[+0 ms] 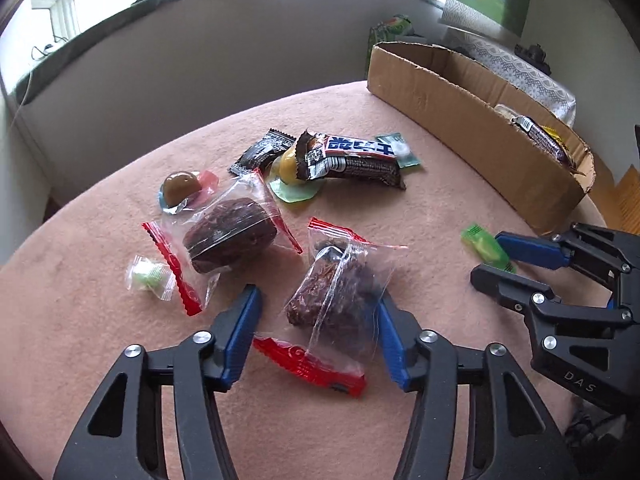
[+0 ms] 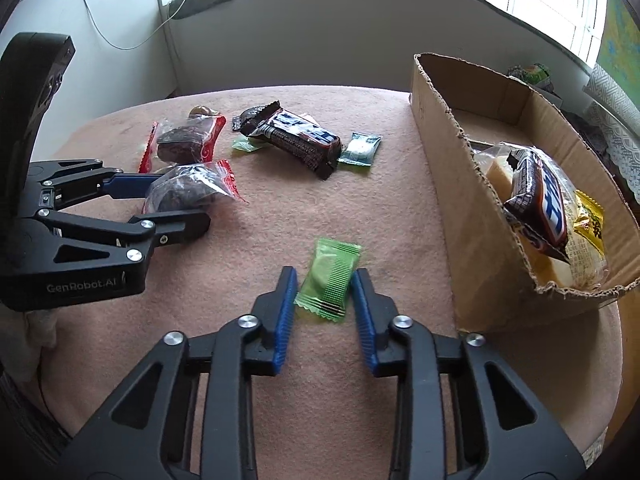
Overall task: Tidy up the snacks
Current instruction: 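Grasp the green candy with the right gripper while the left grasps a brownie bag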
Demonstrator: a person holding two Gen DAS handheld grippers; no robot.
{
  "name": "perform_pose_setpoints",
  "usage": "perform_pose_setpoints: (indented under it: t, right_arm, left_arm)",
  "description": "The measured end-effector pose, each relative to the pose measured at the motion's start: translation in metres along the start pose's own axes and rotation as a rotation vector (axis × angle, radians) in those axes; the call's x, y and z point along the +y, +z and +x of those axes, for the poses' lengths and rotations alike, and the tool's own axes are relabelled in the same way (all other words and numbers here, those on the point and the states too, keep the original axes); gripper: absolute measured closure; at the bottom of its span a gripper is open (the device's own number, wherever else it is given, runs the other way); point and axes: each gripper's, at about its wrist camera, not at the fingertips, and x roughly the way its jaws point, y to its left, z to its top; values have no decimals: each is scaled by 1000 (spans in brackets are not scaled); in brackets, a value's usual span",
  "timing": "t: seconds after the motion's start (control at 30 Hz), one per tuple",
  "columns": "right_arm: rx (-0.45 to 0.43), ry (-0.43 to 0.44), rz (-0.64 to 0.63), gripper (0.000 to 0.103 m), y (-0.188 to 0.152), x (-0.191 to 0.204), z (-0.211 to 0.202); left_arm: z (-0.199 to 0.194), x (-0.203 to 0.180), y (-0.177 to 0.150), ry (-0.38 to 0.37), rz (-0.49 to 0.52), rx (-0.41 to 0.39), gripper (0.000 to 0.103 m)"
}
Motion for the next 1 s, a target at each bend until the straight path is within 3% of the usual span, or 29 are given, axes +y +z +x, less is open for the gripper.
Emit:
perform_pose_setpoints:
  t: [0.27, 0.5, 0.57, 0.63, 0.7, 1.0]
  right_arm:
    - [13, -6, -31, 78, -2, -3, -4]
    - [29, 19, 13, 77, 3, -7, 0]
    - [25, 18, 8, 78, 1, -6, -2]
    - [19, 27, 6, 78, -2, -7, -5]
    - [12, 47, 16, 78, -5, -10, -9]
    - [-72, 120, 51, 78, -20, -28, -58]
  left_arm:
    - [-8, 8, -10, -37, -75, -12, 52]
    - [-3, 2, -1, -10, -97, 16, 46]
    - [1, -4, 0, 20, -77, 15, 49]
    - [-1, -8, -2, 50, -63, 11, 60]
    - [-6, -6, -5, 35, -83, 12, 63]
    - [-40, -8, -12, -12, -184, -45, 65]
